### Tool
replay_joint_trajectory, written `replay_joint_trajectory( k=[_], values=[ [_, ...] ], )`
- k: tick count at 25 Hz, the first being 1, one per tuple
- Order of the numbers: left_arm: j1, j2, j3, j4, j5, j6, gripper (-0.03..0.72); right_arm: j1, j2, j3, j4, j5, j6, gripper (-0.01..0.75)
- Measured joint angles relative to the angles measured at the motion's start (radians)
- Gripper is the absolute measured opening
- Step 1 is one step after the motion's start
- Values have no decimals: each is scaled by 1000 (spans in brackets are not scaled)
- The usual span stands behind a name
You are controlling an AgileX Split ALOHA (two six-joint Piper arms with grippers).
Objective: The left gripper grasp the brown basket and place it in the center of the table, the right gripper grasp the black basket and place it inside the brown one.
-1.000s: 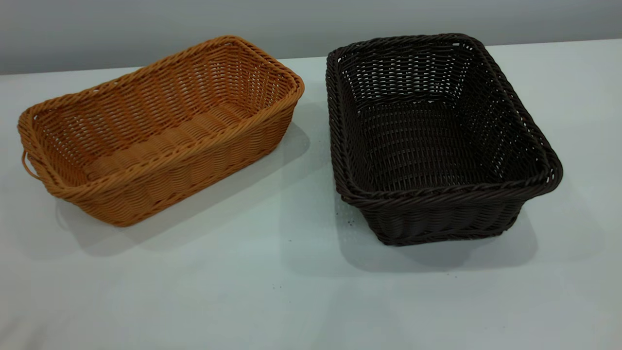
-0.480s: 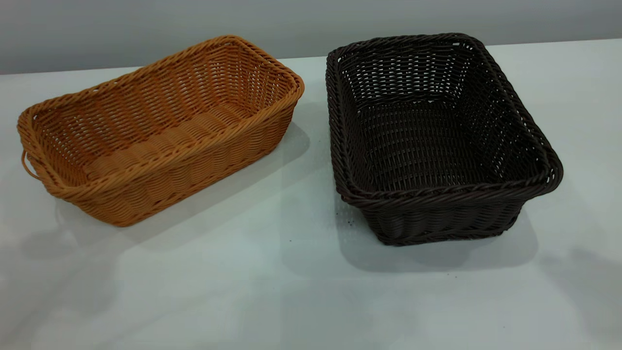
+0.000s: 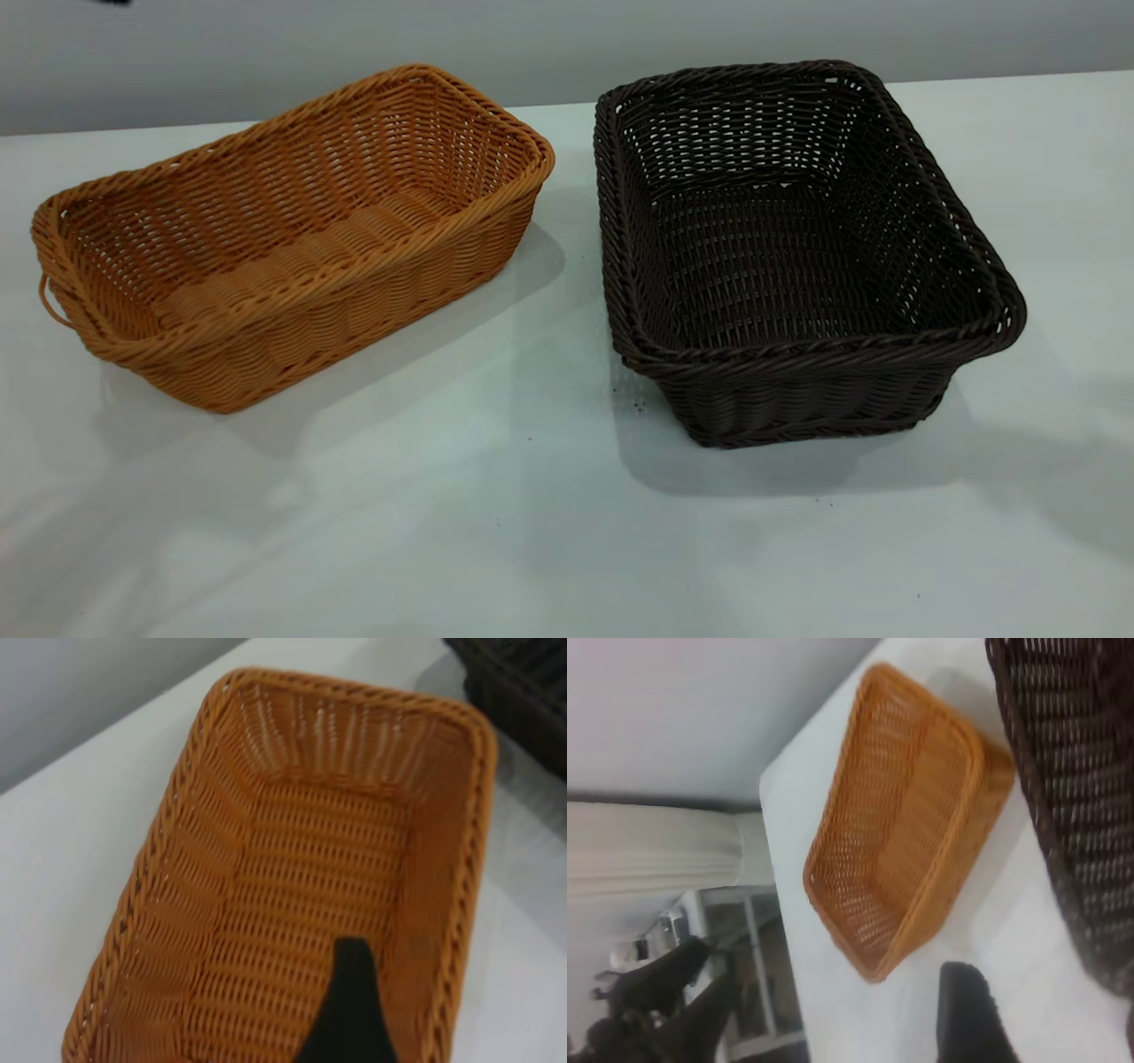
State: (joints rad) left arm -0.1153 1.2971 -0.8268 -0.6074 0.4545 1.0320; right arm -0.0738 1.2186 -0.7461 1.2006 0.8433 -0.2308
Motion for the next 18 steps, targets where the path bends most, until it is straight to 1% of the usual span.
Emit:
replay_joint_trajectory(
  k=[6,10,14,18],
  values=[
    [-10,36,0,-11,-31,-2,529,156,71,0,-5,-157,197,371],
    [-35,36,0,-11,-50,-2,529,262,151,0,-5,-263,324,371],
    [-48,36,0,-13,-50,-3,529,365,247,0,-4,-346,430,371],
    [-50,36,0,-31,-53,-3,529,446,331,0,-3,-422,544,371]
  ],
)
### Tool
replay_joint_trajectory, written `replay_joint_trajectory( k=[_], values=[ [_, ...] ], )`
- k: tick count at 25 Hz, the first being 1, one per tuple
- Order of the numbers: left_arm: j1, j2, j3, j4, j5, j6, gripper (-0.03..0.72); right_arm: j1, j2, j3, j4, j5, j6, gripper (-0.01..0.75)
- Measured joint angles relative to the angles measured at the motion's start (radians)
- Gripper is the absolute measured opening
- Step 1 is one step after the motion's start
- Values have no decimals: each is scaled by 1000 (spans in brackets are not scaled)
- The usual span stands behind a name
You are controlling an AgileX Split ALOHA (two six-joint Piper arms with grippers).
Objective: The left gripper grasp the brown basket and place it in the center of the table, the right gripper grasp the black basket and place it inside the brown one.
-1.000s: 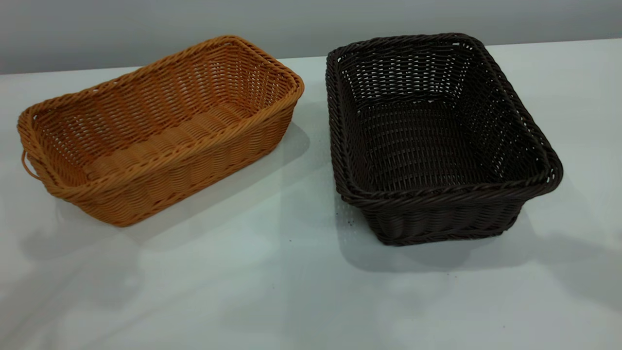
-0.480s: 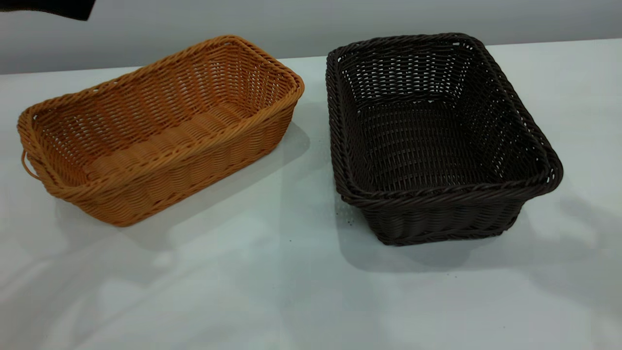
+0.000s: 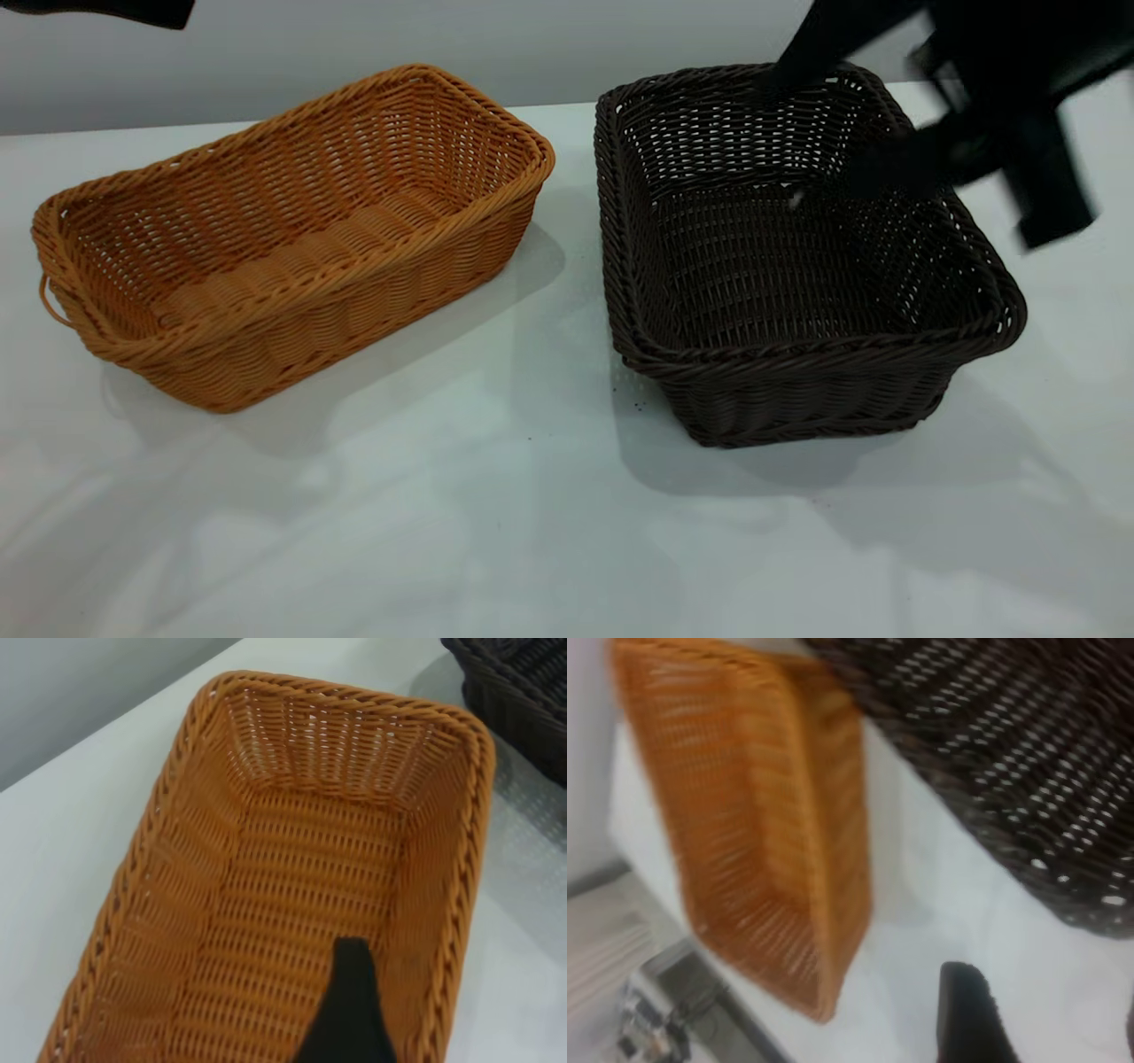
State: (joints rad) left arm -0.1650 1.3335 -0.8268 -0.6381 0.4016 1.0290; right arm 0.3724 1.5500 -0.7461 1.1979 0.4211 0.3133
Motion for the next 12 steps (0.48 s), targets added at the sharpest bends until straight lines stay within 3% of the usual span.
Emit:
replay_joint_trajectory(
  k=[3,12],
  values=[
    [0,0,0,-50,0,1,529,42,10,2,-1,-53,64,371],
    [-59,0,0,-116,-5,92,529,48,8,46,-77,-66,194,371]
  ],
)
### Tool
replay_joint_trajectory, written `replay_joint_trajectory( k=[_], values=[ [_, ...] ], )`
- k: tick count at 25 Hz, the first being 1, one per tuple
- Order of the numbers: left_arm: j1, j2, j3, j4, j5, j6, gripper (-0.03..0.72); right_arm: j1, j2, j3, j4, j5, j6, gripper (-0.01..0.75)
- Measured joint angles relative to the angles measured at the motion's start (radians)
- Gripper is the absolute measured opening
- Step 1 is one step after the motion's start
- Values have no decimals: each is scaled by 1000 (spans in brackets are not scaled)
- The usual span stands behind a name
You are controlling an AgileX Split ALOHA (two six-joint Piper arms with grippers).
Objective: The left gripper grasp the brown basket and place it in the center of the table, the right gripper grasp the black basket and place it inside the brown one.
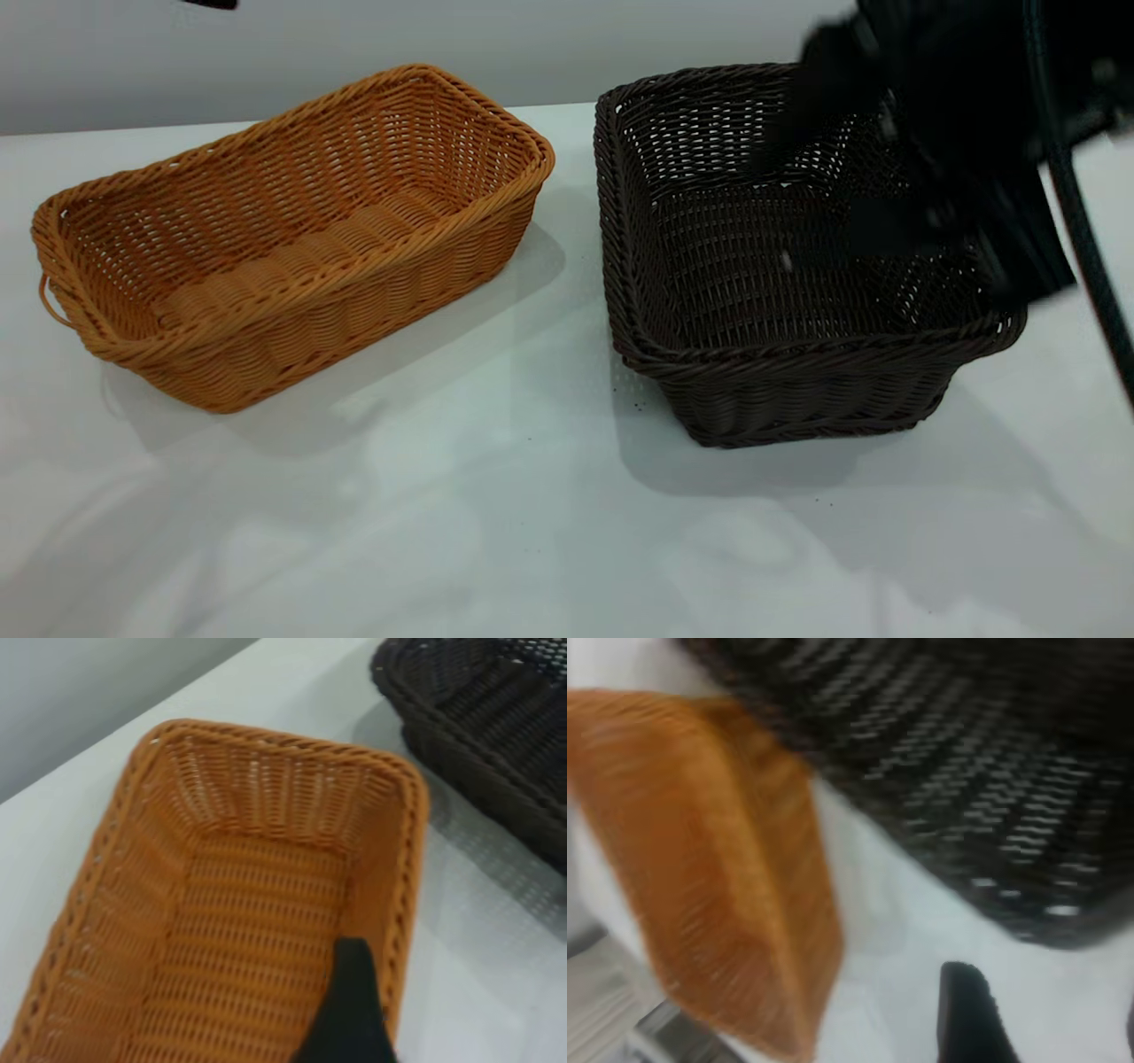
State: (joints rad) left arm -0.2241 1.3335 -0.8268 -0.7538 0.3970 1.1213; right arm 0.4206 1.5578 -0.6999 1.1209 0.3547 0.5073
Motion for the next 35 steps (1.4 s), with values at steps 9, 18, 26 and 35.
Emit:
replay_joint_trajectory(
  k=[9,18,26,35],
  values=[
    [-13,0,0,2,2,3,529,0,-11,148,-81,-31,139,371],
    [-13,0,0,1,4,2,529,0,-7,146,-71,-95,126,371],
    [-13,0,0,0,4,2,529,0,-6,145,-71,-147,118,371],
    [-13,0,0,0,4,1,529,27,27,140,-32,-157,118,371]
  ],
)
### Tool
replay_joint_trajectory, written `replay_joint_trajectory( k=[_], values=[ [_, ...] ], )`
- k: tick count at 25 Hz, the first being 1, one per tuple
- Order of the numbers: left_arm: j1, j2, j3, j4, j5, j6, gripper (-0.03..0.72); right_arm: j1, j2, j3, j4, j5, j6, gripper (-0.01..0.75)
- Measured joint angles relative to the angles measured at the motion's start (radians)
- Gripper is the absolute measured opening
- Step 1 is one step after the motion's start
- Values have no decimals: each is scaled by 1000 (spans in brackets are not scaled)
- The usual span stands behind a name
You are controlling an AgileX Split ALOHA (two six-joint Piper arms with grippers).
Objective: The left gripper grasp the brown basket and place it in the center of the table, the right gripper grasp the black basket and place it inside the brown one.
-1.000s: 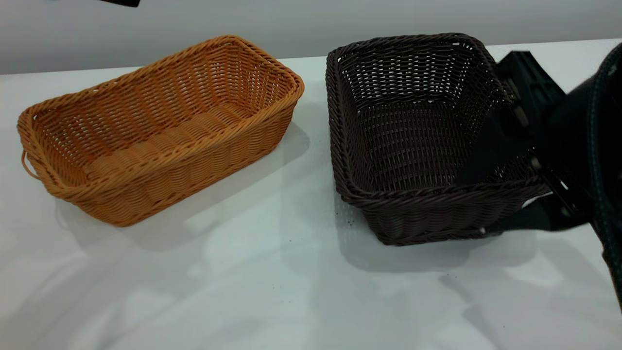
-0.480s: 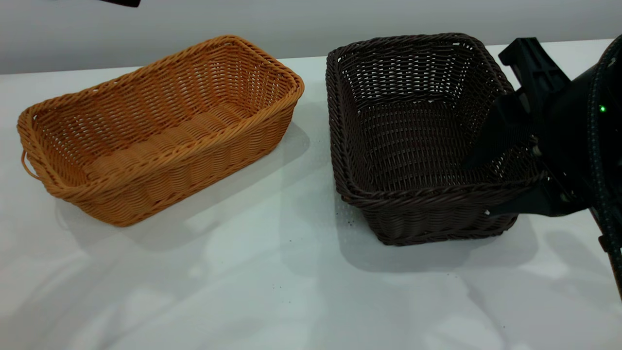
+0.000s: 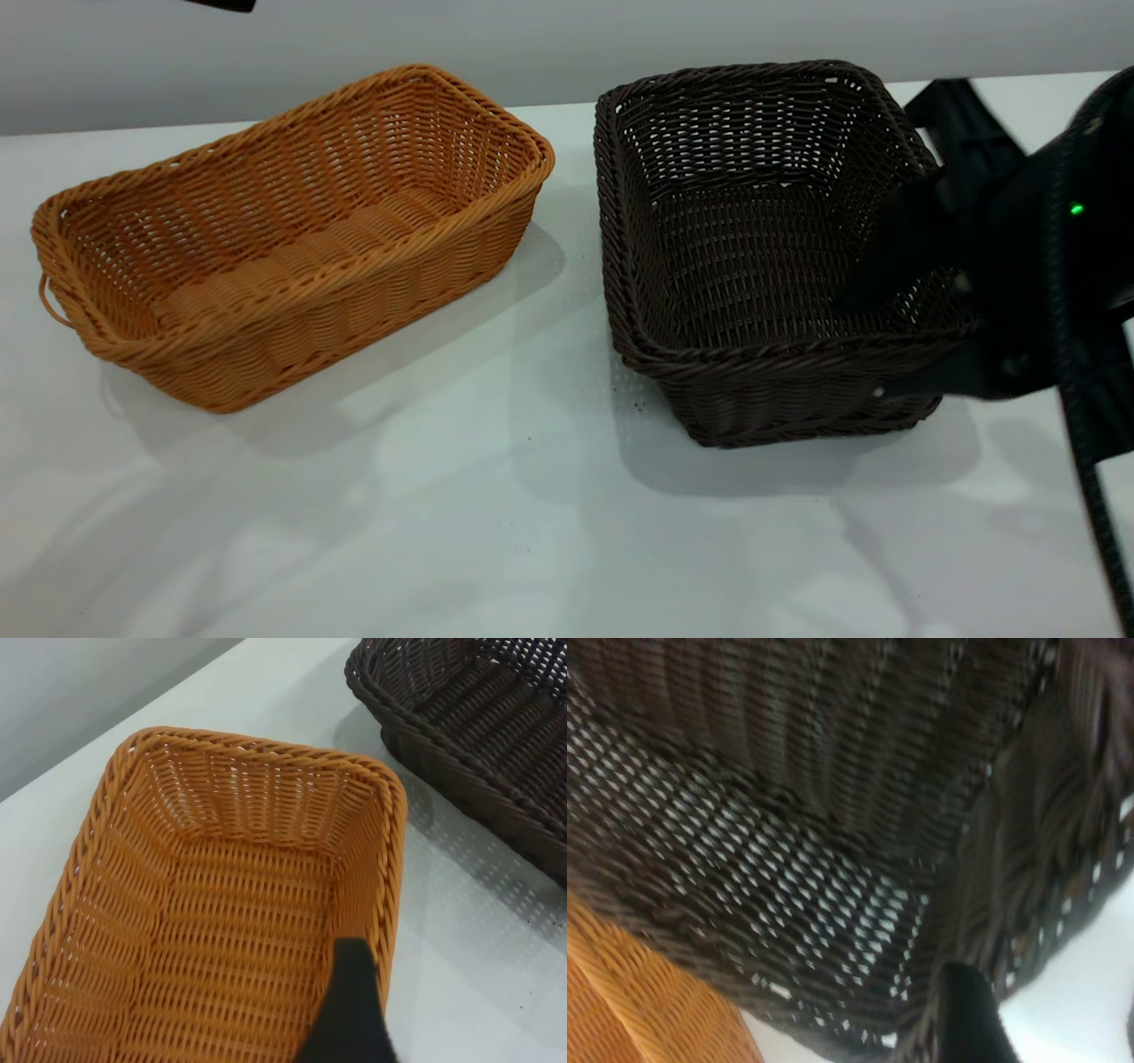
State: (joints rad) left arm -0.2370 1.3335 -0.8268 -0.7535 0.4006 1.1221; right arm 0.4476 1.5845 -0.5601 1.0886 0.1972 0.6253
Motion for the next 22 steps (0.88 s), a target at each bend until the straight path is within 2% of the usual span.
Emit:
replay_joint_trajectory(
  k=[5,22],
  values=[
    [0,0,0,-1,4,0,529,59,61,-49,45,-33,0,371],
    [0,-1,0,-4,16,-20,530,62,249,-127,120,-81,8,371]
  ],
)
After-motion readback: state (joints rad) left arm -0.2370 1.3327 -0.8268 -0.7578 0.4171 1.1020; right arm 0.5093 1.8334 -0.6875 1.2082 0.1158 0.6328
